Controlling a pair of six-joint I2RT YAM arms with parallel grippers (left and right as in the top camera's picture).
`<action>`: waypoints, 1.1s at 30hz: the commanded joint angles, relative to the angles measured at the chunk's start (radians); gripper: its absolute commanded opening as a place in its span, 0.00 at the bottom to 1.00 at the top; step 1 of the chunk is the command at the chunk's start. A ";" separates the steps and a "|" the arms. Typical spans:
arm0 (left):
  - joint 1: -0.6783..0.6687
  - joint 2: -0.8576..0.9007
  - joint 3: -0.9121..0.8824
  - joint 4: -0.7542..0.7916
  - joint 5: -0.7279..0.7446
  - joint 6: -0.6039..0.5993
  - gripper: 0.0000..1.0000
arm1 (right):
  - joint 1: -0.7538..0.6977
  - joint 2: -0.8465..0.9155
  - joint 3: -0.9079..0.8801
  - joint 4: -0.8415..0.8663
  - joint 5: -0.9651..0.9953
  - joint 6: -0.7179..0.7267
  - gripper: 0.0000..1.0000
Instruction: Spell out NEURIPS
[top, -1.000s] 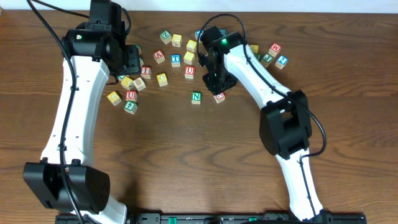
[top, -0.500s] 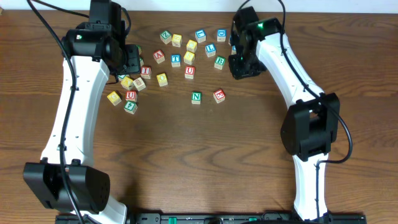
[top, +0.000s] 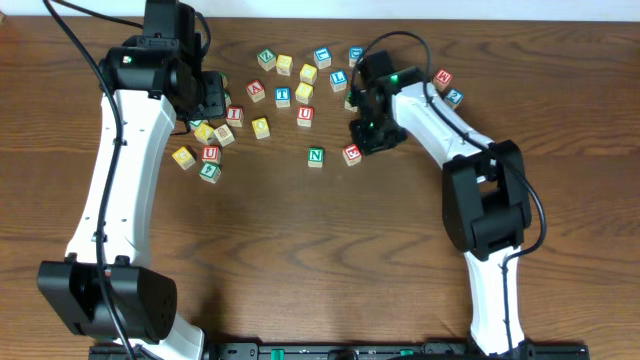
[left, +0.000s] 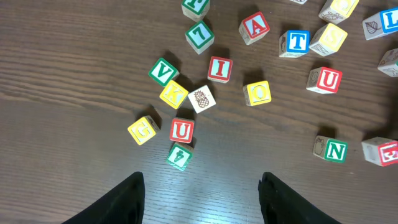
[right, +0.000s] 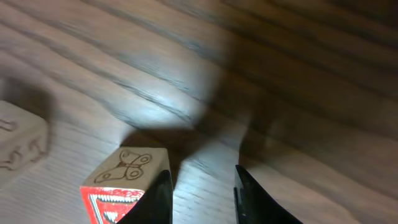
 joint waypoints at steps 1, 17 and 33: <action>0.004 -0.011 0.017 0.002 -0.002 0.010 0.58 | 0.020 0.007 -0.005 0.023 -0.024 -0.044 0.28; 0.004 -0.011 0.017 0.002 -0.002 0.010 0.58 | 0.063 0.006 0.011 0.018 -0.066 -0.152 0.22; 0.004 -0.011 0.017 0.001 -0.002 0.010 0.58 | 0.094 -0.002 0.189 -0.248 -0.126 -0.151 0.08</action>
